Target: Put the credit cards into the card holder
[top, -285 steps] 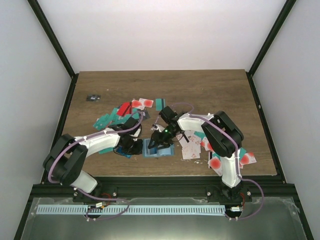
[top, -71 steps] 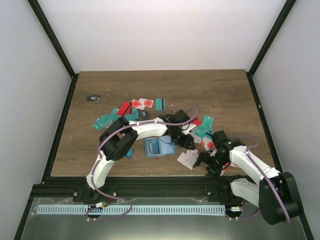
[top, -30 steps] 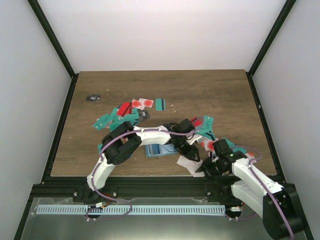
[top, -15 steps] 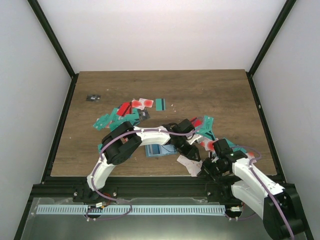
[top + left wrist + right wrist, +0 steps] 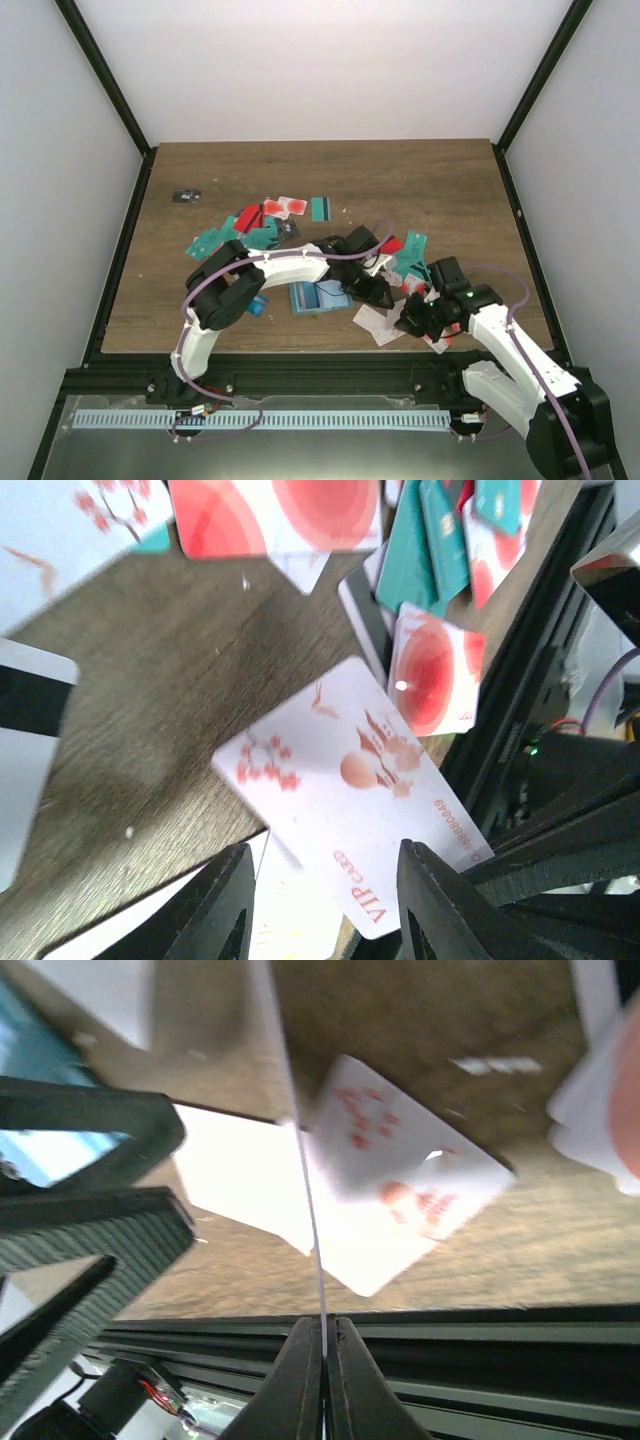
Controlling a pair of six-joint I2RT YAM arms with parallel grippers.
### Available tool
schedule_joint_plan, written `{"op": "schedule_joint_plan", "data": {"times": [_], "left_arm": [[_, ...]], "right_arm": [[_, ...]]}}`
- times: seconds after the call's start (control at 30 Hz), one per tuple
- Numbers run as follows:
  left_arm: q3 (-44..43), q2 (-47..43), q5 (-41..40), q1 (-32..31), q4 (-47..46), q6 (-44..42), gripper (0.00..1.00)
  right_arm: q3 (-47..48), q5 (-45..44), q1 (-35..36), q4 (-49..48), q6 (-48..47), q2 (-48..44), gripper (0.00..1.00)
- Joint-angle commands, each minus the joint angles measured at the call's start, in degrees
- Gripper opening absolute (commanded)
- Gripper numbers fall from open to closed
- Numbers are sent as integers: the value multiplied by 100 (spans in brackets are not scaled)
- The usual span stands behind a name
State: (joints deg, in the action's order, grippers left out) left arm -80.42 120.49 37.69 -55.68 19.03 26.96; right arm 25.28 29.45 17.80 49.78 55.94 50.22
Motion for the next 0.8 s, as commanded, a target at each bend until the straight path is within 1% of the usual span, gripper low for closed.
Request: {"op": "schedule_joint_plan", "data": {"times": [0.0,0.23,0.43,0.6,0.7,0.77], "left_arm": [[27,-649,-152,251,213,250,42],[133,-1577,-607,802,722,193,42],[292,-2544,-988,1488,1193,267,42],[674,-3316,-890,2283,1183,427,43],[738,-3652,-716,2646,1228,403,44],[713,-3861,-576,2846,1255,393,48]], "right_arm": [[659,-417,0,25,-279,-43,1],[1432,-544,-7,-155,-541,2,1],[1877,-516,-8,-789,-541,-59,1],[2281,-454,-9,-1391,-621,59,1],[2502,-310,-13,-1904,-733,130,1],[2687,-215,-6,-2271,-829,188,1]]}}
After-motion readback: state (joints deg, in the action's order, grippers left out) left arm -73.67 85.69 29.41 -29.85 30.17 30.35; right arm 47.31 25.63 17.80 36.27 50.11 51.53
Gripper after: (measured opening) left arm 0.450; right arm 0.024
